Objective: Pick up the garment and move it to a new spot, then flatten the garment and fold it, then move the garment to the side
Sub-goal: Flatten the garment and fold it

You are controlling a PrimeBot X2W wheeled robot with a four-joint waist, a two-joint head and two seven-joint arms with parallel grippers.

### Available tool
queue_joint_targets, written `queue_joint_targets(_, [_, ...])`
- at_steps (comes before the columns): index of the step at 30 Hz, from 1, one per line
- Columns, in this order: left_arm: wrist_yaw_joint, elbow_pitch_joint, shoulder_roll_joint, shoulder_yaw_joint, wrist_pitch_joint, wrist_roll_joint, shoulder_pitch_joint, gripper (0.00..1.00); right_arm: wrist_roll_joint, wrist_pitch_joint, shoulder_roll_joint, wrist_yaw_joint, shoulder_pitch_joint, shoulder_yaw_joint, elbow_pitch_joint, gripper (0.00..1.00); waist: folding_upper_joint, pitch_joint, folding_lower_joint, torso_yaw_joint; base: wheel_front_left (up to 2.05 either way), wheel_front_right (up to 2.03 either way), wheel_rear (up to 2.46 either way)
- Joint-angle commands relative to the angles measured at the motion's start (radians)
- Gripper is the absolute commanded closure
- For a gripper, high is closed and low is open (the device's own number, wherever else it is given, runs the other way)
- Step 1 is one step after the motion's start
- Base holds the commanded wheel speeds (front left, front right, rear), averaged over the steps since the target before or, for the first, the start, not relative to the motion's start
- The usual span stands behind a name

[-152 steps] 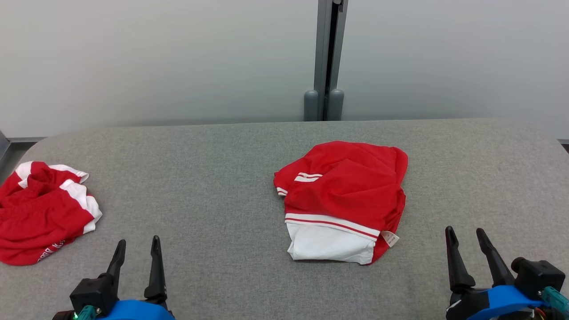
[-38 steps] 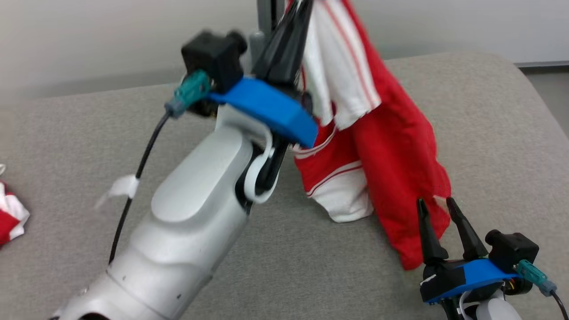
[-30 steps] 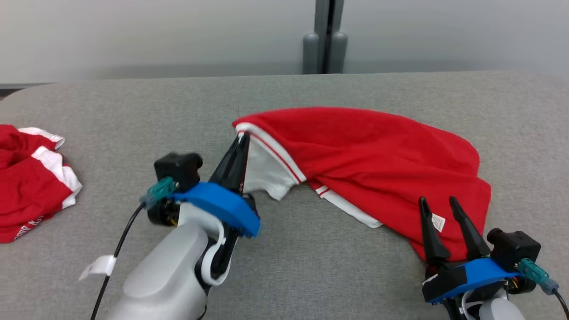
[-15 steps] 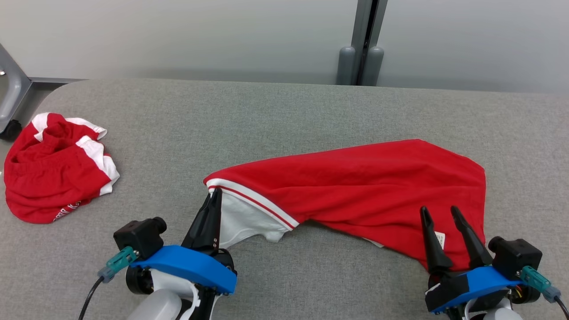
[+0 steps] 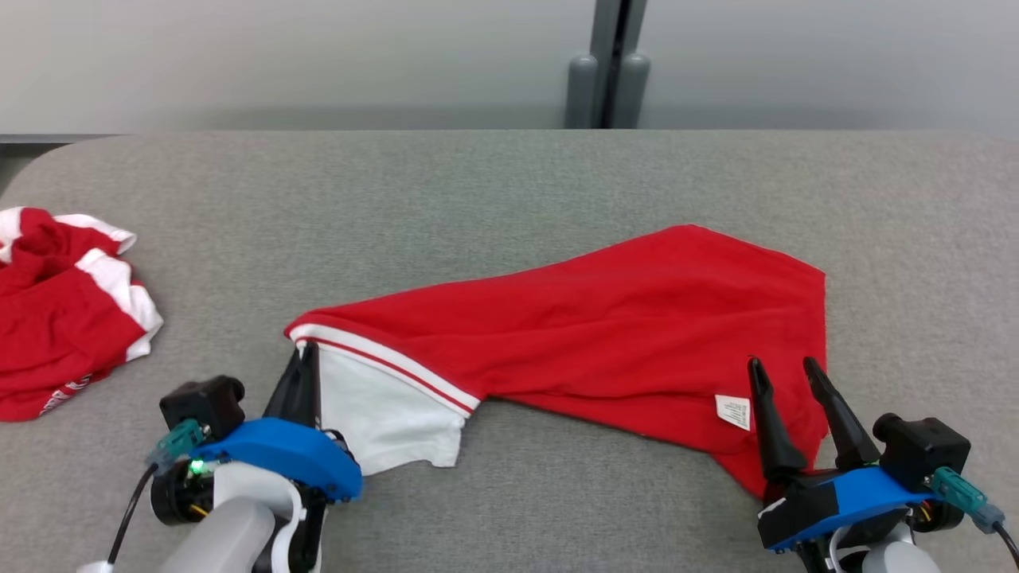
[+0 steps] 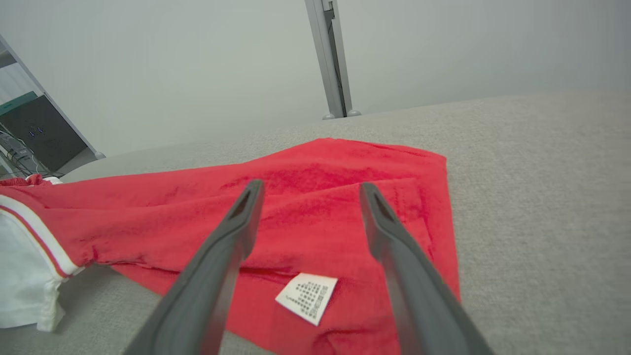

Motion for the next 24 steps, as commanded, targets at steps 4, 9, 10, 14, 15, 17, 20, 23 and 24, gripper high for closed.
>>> queue_joint_targets(4, [-0.036,0.148,-0.032,0.026,-0.033,0.063,-0.098,0.56,-0.010,-0.002,-0.005,0.000,-0.019,-0.006,-0.007,0.00,0.0000,0.015,0.0000,-0.033,0.00,0.00,0.00])
queue_joint_targets(9, [-0.060,0.239,-0.068,0.080,-0.039,0.118,-0.137,0.00,-0.005,-0.006,-0.005,0.000,-0.015,-0.012,-0.007,0.00,0.0000,0.021,0.0000,-0.052,0.00,0.00,0.00])
queue_joint_targets(10, [-0.065,0.243,-0.075,0.095,-0.039,0.129,-0.132,0.00,-0.005,-0.007,-0.005,0.000,-0.014,-0.014,-0.006,0.00,0.0000,0.020,0.0000,-0.052,0.00,0.00,0.00])
queue_joint_targets(14, [-0.095,0.226,-0.090,0.164,-0.039,0.179,-0.085,0.00,-0.004,-0.009,-0.005,0.000,-0.010,-0.024,-0.001,0.00,0.0000,0.010,0.0000,-0.046,0.00,0.00,0.00])
queue_joint_targets(15, [-0.102,0.212,-0.094,0.183,-0.039,0.192,-0.072,0.00,-0.005,-0.011,-0.005,0.000,-0.008,-0.031,-0.001,0.00,0.0000,0.006,0.0000,-0.040,0.00,0.00,0.00])
queue_joint_targets(17, [-0.108,0.195,-0.097,0.204,-0.039,0.211,-0.059,0.00,-0.005,-0.011,-0.005,0.000,-0.005,-0.035,-0.001,0.00,0.0000,0.002,0.0000,-0.036,0.00,0.00,0.00])
queue_joint_targets(20, [-0.116,0.132,-0.100,0.258,-0.039,0.280,-0.006,0.00,-0.008,-0.010,-0.004,0.000,0.004,-0.051,-0.003,0.00,0.0000,-0.011,0.0000,-0.019,0.00,0.00,0.00])
queue_joint_targets(23, [-0.123,0.061,-0.107,0.305,-0.039,0.345,0.051,0.00,-0.011,-0.006,-0.005,0.000,0.012,-0.067,-0.002,0.00,0.0000,-0.027,0.0000,-0.001,0.00,0.00,0.00])
queue_joint_targets(24, [-0.126,0.041,-0.108,0.313,-0.039,0.370,0.070,0.00,-0.010,-0.004,-0.005,0.000,0.014,-0.075,-0.001,0.00,0.0000,-0.033,0.0000,0.004,0.00,0.00,0.00])
